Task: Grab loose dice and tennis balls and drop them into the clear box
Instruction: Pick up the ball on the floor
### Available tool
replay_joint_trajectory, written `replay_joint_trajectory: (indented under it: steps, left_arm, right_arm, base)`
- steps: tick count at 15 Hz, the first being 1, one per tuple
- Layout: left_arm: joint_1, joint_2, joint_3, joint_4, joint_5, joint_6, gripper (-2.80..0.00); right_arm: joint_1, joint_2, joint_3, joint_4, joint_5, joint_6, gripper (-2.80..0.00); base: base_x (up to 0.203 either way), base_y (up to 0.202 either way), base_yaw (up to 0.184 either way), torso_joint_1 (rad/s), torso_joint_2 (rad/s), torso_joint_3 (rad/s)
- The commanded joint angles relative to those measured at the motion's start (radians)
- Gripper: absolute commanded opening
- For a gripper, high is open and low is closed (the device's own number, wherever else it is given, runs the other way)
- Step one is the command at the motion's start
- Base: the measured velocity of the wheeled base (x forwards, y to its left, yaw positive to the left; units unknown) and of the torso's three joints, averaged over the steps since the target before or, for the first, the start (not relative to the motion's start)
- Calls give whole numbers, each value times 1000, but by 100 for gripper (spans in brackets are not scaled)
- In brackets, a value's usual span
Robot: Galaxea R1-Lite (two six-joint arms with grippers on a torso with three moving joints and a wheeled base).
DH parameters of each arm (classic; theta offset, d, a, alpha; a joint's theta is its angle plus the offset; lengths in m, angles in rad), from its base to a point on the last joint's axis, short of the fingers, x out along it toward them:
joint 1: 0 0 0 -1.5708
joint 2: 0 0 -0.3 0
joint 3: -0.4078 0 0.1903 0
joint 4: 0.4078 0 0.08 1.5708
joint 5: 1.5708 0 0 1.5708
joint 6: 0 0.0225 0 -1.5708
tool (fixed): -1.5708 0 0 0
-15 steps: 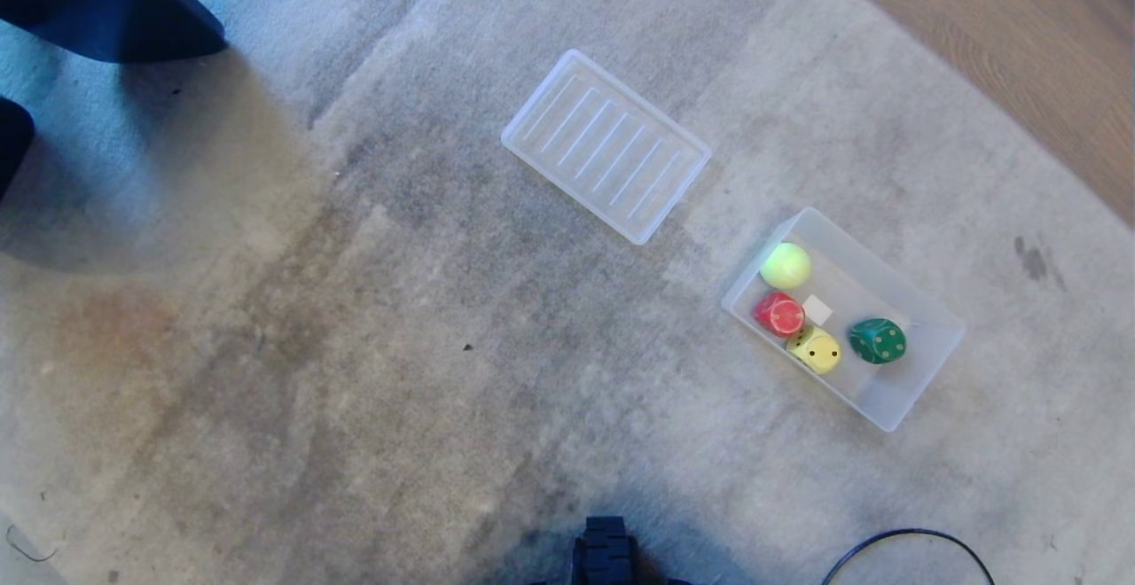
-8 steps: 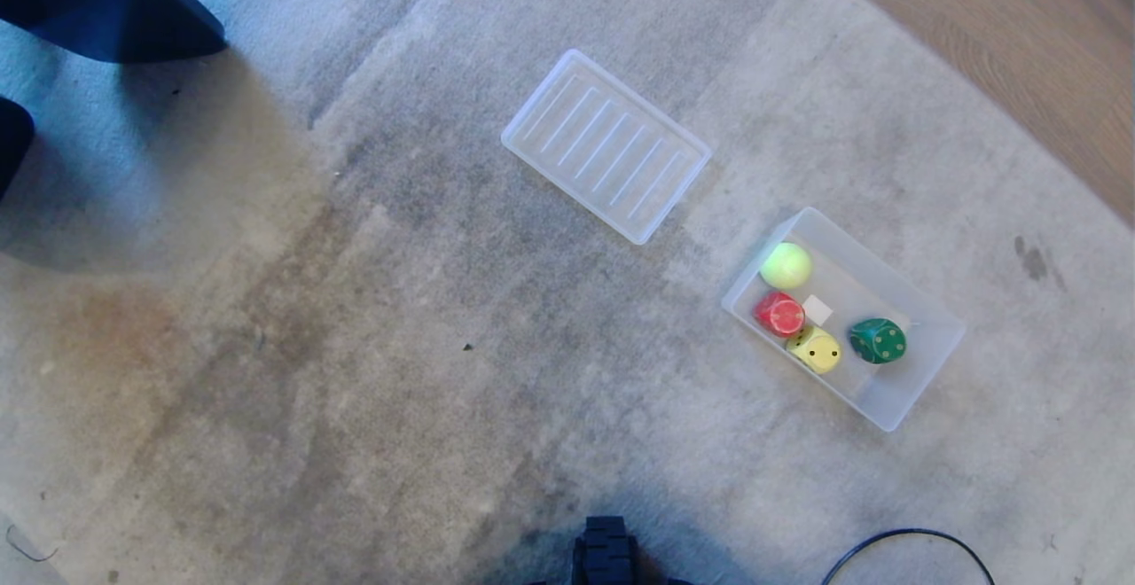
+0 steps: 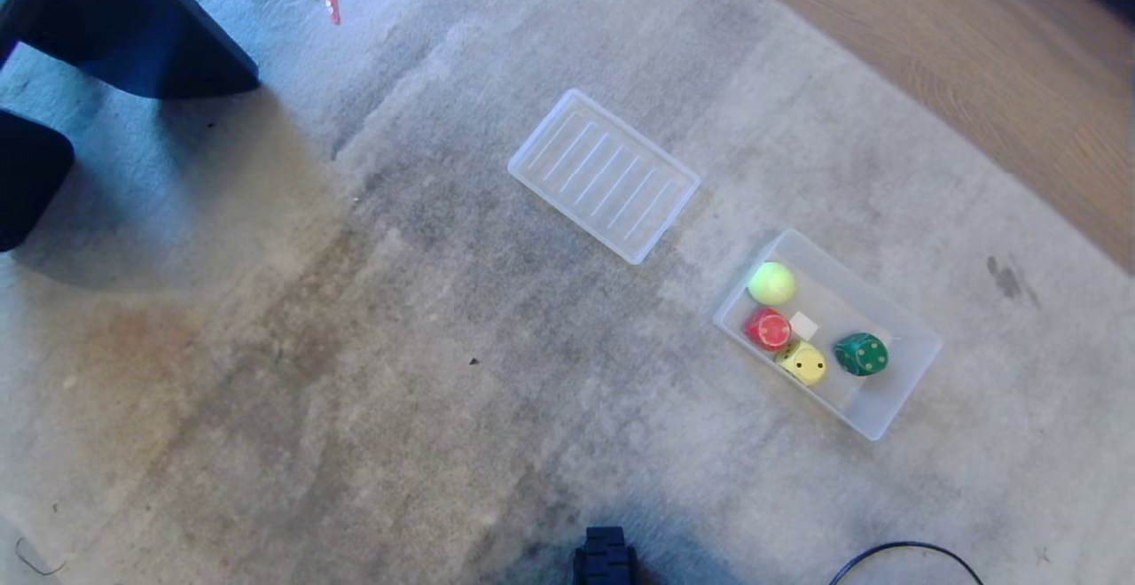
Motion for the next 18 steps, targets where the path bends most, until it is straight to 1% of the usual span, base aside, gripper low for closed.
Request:
replay_joint_trajectory:
  steps: [1,18]
  left_arm:
    - [0,0,0,0,1,0,-280]
    - [0,0,0,0,1,-3,-280]
  right_arm:
    - [0,3,8,0,0,0,-280]
    - [0,3,8,-2,0,-2,-280]
  base:
    - [0,0,0,7,7,207]
    - [0,0,0,3,4,201]
